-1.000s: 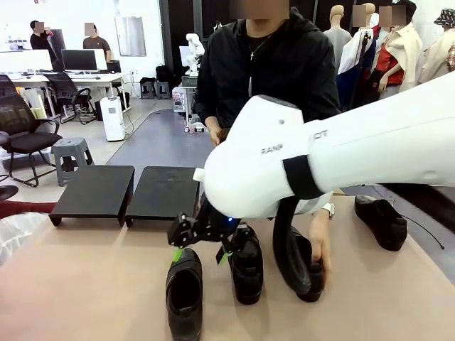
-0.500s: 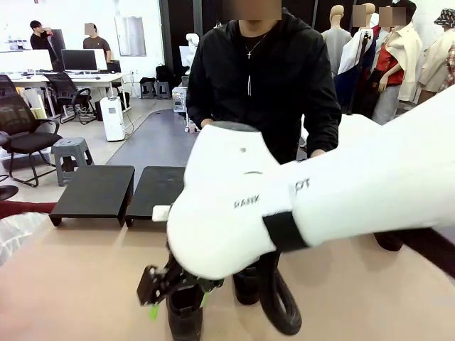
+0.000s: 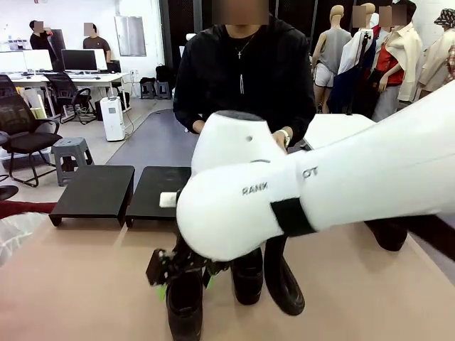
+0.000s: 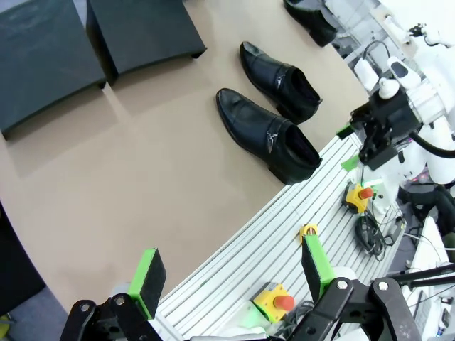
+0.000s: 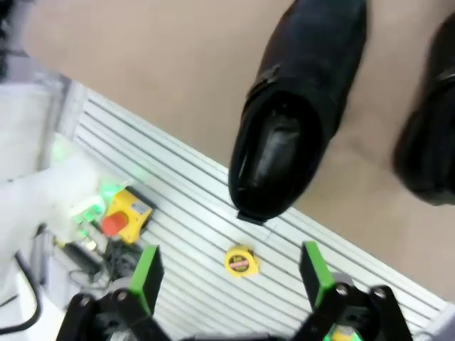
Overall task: Organize the shoes by placing them on the stand.
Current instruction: Pick up one Shoe and place it in the middle of the table.
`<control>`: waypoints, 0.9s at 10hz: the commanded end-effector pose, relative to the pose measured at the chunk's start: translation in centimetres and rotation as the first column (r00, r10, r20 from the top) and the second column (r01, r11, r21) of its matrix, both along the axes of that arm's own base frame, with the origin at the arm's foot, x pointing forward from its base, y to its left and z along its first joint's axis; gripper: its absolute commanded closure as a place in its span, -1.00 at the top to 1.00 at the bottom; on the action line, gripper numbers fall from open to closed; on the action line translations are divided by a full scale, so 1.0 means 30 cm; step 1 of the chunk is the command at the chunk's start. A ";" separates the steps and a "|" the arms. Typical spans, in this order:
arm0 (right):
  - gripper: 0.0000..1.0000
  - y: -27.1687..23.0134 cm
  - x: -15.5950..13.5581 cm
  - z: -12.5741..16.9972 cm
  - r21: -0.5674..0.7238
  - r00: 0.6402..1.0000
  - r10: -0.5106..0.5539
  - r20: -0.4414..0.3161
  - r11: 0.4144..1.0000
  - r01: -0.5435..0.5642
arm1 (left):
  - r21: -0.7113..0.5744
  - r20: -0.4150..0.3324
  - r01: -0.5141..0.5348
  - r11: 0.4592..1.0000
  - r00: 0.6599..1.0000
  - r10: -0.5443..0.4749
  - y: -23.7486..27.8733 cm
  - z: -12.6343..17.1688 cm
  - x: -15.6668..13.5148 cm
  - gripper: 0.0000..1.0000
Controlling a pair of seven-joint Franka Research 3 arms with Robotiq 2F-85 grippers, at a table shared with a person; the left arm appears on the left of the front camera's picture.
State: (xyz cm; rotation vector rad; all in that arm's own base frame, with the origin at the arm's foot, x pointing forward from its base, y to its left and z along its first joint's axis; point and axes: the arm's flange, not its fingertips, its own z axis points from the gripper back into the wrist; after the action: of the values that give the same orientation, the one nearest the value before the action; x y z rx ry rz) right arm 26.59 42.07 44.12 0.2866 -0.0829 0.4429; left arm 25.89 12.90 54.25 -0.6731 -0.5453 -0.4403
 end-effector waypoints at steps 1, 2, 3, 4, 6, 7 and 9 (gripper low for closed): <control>1.00 -0.238 0.058 0.184 0.051 0.999 -0.049 0.002 0.998 0.048 | -0.018 0.019 0.016 1.000 1.000 -0.016 0.002 0.001 -0.001 1.00; 1.00 -0.421 0.091 0.295 0.084 0.996 -0.080 -0.028 0.993 0.083 | -0.018 0.019 0.016 1.000 1.000 -0.016 0.002 0.001 -0.001 1.00; 1.00 -0.619 0.112 0.379 0.068 0.991 -0.134 -0.003 0.989 0.134 | -0.018 0.019 0.016 1.000 1.000 -0.016 0.002 0.001 -0.001 1.00; 1.00 -0.821 0.126 0.437 0.037 0.989 -0.147 0.023 0.989 0.146 | -0.018 0.019 0.016 1.000 1.000 -0.016 0.002 0.001 -0.001 1.00; 1.00 -1.238 0.151 0.492 0.048 0.951 -0.300 -0.071 0.951 0.304 | -0.018 0.019 0.016 1.000 1.000 -0.016 0.002 0.001 -0.001 1.00; 1.00 -1.432 0.159 0.478 0.019 0.936 -0.331 -0.121 0.942 0.335 | -0.018 0.019 0.016 1.000 1.000 -0.016 0.002 0.001 -0.001 1.00; 1.00 -1.749 0.157 0.410 0.155 0.893 -0.370 -0.255 0.896 0.416 | -0.018 0.019 0.016 1.000 1.000 -0.016 0.002 0.001 -0.001 1.00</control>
State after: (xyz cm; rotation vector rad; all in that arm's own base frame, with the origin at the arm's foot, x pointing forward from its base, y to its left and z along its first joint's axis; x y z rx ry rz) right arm 29.16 -8.95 56.17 0.4230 0.0049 0.0143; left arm 25.87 12.95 54.25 -0.6731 -0.5456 -0.4393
